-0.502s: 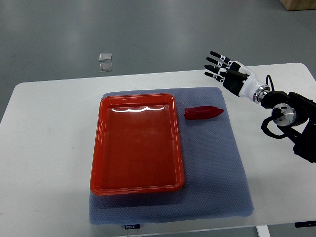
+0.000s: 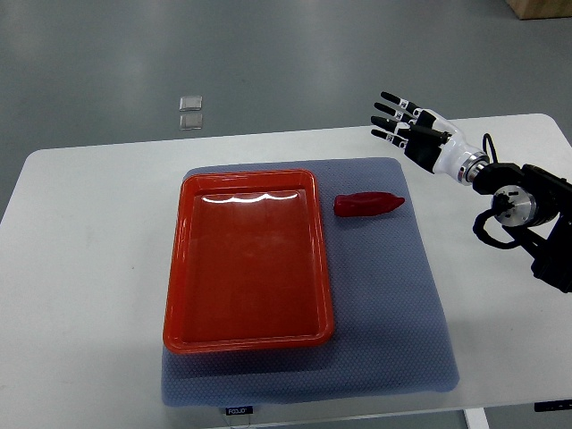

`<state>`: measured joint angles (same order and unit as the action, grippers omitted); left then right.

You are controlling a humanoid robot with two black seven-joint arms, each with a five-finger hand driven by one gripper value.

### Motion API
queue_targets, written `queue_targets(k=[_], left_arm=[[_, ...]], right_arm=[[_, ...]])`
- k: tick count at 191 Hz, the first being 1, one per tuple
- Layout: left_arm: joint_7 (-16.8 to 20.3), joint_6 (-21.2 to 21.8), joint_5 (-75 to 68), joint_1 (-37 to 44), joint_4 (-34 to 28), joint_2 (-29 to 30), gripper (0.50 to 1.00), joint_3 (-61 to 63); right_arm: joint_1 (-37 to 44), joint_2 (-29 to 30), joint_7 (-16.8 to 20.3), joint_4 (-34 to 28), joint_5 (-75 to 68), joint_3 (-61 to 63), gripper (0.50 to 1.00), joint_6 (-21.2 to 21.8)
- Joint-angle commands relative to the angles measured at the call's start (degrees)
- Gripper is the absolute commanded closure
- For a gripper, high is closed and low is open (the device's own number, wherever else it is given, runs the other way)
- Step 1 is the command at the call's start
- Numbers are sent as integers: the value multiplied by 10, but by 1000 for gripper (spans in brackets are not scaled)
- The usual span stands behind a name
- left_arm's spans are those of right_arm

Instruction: Place red pepper on red tray

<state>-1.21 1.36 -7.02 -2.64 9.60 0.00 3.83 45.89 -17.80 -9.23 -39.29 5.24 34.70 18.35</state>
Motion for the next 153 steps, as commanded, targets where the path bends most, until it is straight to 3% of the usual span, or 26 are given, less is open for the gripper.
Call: queue_targets(k=[1,70,116,153], left_arm=[[0,0,0,0,-1,0,500,1],[0,0,0,0,-1,0,500,0],[0,0,0,0,-1,0,500,0],[0,0,0,0,-1,0,500,0]], right_arm=[[7,-5,0,0,13,-6,591,0],[38,-23,-4,-3,241,-8,595,9],[64,-26,-3,-7,486,-9,595,9],[103,-36,-2,-7,545,-73,595,32]])
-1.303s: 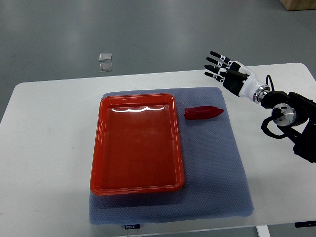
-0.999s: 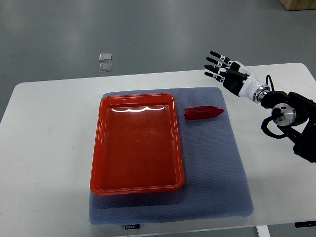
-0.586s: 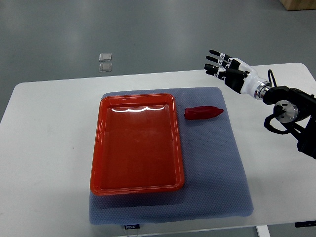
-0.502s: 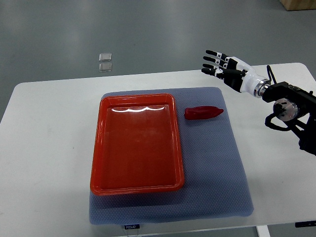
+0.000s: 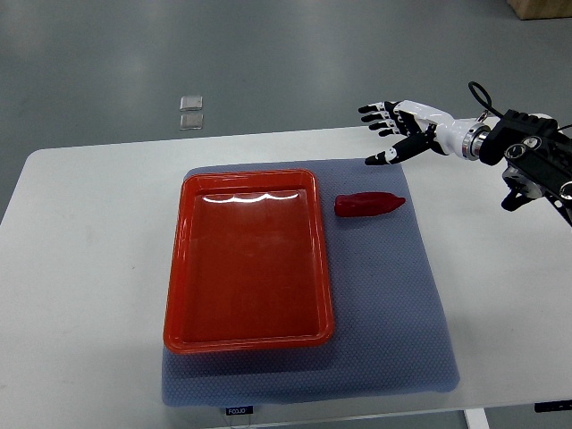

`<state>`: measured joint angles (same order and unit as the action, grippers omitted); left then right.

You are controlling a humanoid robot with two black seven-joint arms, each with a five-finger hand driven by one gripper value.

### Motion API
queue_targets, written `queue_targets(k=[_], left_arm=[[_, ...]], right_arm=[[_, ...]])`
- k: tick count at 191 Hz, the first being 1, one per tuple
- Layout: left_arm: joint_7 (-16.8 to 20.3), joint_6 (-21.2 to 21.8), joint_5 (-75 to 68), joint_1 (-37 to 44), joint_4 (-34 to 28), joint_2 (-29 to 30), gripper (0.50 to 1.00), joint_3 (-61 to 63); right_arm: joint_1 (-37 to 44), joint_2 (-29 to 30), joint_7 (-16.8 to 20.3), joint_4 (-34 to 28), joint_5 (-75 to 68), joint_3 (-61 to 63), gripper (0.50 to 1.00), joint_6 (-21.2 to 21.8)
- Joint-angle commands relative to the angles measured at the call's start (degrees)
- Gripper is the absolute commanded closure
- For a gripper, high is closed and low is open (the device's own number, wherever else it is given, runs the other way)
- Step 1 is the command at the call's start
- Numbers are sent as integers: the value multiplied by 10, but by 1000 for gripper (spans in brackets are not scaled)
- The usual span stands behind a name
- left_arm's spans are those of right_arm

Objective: Place red pepper on red tray
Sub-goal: 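Reach the right hand down toward the red pepper beside the tray, then close the right hand's fingers around the red pepper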

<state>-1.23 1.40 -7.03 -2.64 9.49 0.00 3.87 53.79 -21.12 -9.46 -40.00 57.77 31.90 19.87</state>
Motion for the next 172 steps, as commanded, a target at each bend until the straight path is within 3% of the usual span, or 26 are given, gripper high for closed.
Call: queue_targets(k=[1,55,86,117,172], left_arm=[[0,0,0,0,0,0,500,0],[0,0,0,0,0,0,500,0],[0,-1,0,0,0,0,500,0],[1,-1,0,0,0,0,500,0],[0,0,0,0,0,0,500,0]], right_arm=[[24,-3,1,0,20,-45,595,17],[96,-3,1,-1,79,-192,605,16],[101,9,4,-2,86,-216,630,18],[103,27,12,-1,99,-239,689,8],[84,47,13,4,136,-243,691,-31]])
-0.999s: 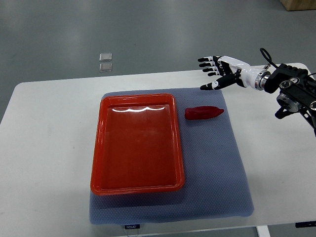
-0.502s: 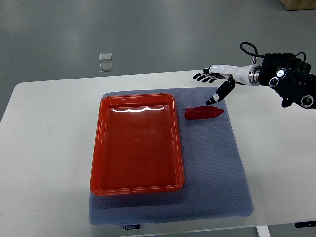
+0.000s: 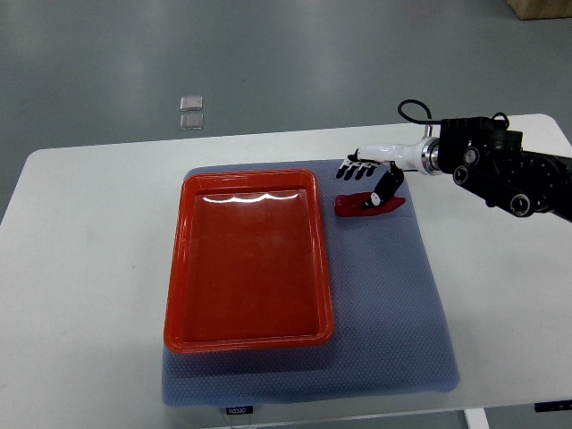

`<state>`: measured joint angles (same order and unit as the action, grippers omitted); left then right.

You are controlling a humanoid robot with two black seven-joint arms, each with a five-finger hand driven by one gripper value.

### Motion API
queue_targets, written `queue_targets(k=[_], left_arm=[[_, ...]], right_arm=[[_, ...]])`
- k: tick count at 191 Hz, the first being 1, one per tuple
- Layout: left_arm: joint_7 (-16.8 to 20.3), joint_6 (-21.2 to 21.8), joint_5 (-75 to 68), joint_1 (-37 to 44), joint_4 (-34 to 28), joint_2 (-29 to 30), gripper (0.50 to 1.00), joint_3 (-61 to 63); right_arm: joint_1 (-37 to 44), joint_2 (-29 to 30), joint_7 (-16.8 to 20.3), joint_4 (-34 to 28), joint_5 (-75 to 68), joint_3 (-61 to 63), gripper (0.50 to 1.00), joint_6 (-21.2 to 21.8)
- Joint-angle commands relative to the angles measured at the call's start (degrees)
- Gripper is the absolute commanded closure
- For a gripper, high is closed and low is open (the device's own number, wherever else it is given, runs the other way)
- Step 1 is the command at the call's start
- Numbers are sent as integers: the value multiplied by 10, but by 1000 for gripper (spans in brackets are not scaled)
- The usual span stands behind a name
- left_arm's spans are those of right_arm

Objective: Place red pepper on red tray
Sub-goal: 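Close the right hand's fingers around the red pepper, then lift the pepper and carry it over the red tray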

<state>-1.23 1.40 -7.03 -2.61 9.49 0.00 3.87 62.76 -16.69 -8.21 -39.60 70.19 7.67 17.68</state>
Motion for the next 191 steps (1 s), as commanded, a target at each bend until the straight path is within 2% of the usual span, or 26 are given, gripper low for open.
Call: queue_targets(k=[1,52,71,87,92,111,133,146,155,165,166,191], left_arm=[[0,0,0,0,0,0,500,0],[0,0,0,0,0,0,500,0],[0,-1,0,1,0,0,500,0],[0,-1,0,0,0,0,500,0],[0,0,0,0,0,0,500,0],[0,0,0,1,0,0,500,0],[0,0,0,0,0,0,500,0],[0,0,0,0,0,0,500,0],[0,0,0,0,0,0,500,0],[0,0,0,0,0,0,500,0],[0,0,0,0,0,0,500,0],[0,-1,0,0,0,0,500,0]], right_arm=[[-6,3,0,0,12,0,691,-9],[-11,3,0,1,13,-39,691,-38],[-11,3,-1,1,13,-40,711,-40],[-11,3,-1,1,13,-41,748,-39],[-11,3,-1,1,13,-41,779,-39],[-11,3,-1,1,13,-42,844,-38],[-10,3,-1,1,13,-42,895,-37],[-10,3,-1,1,14,-42,944,-37],[-10,3,-1,0,13,-42,965,-37],[-10,3,-1,0,13,-42,965,-37],[-9,2,-2,0,13,-42,995,-37],[-4,0,-3,0,13,-40,1000,-38]])
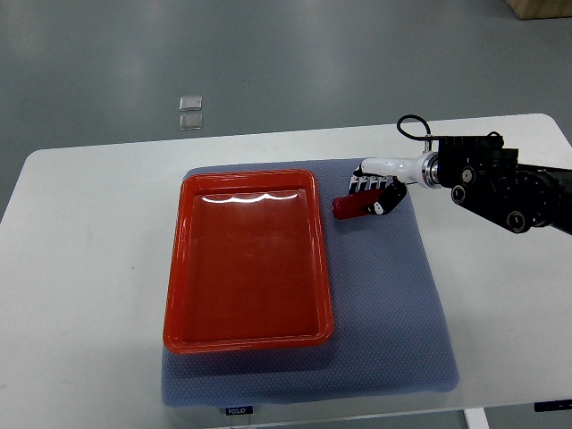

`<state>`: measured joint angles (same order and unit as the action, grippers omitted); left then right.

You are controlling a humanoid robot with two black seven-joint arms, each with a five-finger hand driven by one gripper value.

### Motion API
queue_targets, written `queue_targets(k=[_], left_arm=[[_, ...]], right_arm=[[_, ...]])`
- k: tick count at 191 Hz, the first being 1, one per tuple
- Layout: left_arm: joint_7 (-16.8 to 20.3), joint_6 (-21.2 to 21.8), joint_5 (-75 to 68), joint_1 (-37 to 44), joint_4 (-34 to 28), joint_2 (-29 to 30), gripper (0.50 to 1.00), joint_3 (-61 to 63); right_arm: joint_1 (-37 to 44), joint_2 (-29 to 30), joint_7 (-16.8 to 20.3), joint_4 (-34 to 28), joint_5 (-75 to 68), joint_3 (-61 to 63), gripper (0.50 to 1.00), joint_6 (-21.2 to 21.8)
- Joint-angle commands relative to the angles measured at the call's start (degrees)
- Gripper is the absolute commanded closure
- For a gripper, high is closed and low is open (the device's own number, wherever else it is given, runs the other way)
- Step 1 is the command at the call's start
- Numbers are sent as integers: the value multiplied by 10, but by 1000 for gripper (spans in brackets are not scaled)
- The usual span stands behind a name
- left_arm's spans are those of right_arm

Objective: Place red pepper on red tray
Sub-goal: 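Lift the pepper and carry it over the red tray, then open the right hand to release the pepper into the tray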

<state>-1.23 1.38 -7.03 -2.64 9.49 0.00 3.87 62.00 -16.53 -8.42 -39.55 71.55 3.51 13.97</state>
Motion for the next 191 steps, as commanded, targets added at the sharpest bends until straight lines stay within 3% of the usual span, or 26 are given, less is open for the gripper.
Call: queue_targets(k=[1,64,88,109,156,191], left_arm=[[0,0,0,0,0,0,500,0],[0,0,0,0,0,0,500,0],[0,0,0,0,0,0,500,0],[0,0,0,0,0,0,500,1],[0,0,0,1,0,0,500,0],[0,0,0,0,0,0,500,0]], right_arm=[[3,-3,-2,0,0,2,1000,-1],[55,-14,-32,-29,-13,17,1000,-1],[66,-6,-38,-115,-5,16,1000,-2],[67,8,-36,-154,1,16,1000,-2],[57,103,-32,-133,29,-6,1000,-28],[44,128,-32,-104,33,-35,998,-45]])
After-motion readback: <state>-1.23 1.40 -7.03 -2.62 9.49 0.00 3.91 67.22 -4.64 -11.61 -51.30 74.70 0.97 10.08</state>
